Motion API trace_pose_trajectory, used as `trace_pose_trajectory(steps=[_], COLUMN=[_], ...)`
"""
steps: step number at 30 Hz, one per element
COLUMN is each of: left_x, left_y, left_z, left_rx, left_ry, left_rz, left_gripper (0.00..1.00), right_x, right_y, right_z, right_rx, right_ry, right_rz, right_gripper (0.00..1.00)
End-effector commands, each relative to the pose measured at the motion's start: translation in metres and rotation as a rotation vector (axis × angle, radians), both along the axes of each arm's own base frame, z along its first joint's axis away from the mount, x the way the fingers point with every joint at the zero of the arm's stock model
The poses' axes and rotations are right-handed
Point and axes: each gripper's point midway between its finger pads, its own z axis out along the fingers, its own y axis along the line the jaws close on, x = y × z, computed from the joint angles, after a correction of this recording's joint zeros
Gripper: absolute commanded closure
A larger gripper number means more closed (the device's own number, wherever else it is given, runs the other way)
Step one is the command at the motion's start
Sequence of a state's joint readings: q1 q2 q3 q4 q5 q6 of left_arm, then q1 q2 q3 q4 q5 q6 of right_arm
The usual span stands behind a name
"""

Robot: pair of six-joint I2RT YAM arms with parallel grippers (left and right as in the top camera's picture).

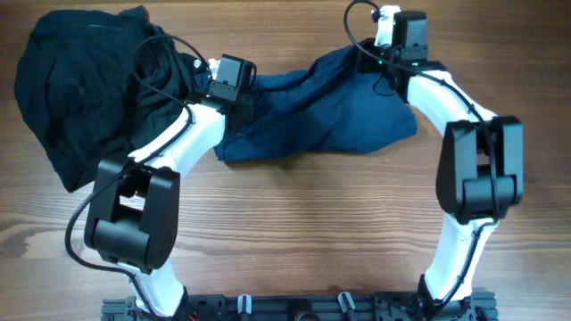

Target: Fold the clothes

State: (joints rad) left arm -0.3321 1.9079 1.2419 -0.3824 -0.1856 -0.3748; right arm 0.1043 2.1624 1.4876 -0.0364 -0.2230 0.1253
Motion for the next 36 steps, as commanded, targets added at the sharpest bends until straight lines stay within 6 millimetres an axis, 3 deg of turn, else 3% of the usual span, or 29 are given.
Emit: trace_pose_trajectory(steps=[1, 5, 6, 9, 13, 14, 16, 17, 19, 22, 25, 29, 33, 36], left_x=[-0.002, 0.0, 0.001, 0.009, 0.02, 0.023, 0.024, 0.024, 0.021, 0.011, 0.004, -0.004, -0.01, -0.016], left_y=[0.001, 0.007, 0.01, 0.025, 0.047, 0.051, 0.053, 0.046, 0.032, 0.017, 0.001, -0.008, -0.015, -0.024], left_z=[-0.009, -0.008, -0.007, -0.001, 0.037, 0.05, 0.069, 0.077, 0.078, 0.072, 0.071, 0.069, 0.067, 0.067], left_rx=[0.025, 0.053, 0.066, 0.078, 0.065, 0.063, 0.049, 0.016, -0.051, -0.125, -0.2, -0.243, -0.286, -0.301], left_ry=[0.019, 0.008, 0.004, -0.028, -0.057, -0.066, -0.073, -0.069, -0.046, 0.011, 0.045, 0.08, 0.111, 0.128], left_rz=[0.0, 0.017, 0.026, 0.066, 0.119, 0.126, 0.124, 0.086, 0.042, -0.009, -0.057, -0.084, -0.104, -0.127], left_gripper=[0.96, 0.96, 0.96, 0.96, 0.74, 0.69, 0.54, 0.44, 0.28, 0.24, 0.27, 0.49, 0.65, 0.88], right_x=[0.004, 0.0, 0.0, 0.004, 0.0, -0.004, -0.018, -0.032, -0.051, -0.083, -0.102, -0.123, -0.126, -0.128], right_y=[0.0, -0.008, -0.009, -0.011, -0.019, -0.018, -0.015, -0.006, 0.007, 0.017, 0.025, 0.031, 0.023, 0.024], right_z=[-0.032, -0.051, -0.047, -0.007, 0.072, 0.087, 0.11, 0.119, 0.117, 0.099, 0.083, 0.066, 0.056, 0.048], right_rx=[-0.021, -0.027, -0.009, 0.05, 0.017, 0.011, 0.021, 0.052, 0.104, 0.144, 0.141, 0.136, 0.131, 0.132], right_ry=[0.029, 0.073, 0.075, 0.072, 0.086, 0.094, 0.121, 0.148, 0.219, 0.369, 0.462, 0.555, 0.59, 0.595], right_rz=[0.001, -0.011, -0.006, 0.03, 0.046, 0.053, 0.068, 0.109, 0.157, 0.189, 0.199, 0.207, 0.154, 0.165], right_gripper=[0.88, 0.88, 0.88, 0.85, 0.44, 0.31, 0.16, 0.04, 0.0, 0.0, 0.01, 0.06, 0.07, 0.14])
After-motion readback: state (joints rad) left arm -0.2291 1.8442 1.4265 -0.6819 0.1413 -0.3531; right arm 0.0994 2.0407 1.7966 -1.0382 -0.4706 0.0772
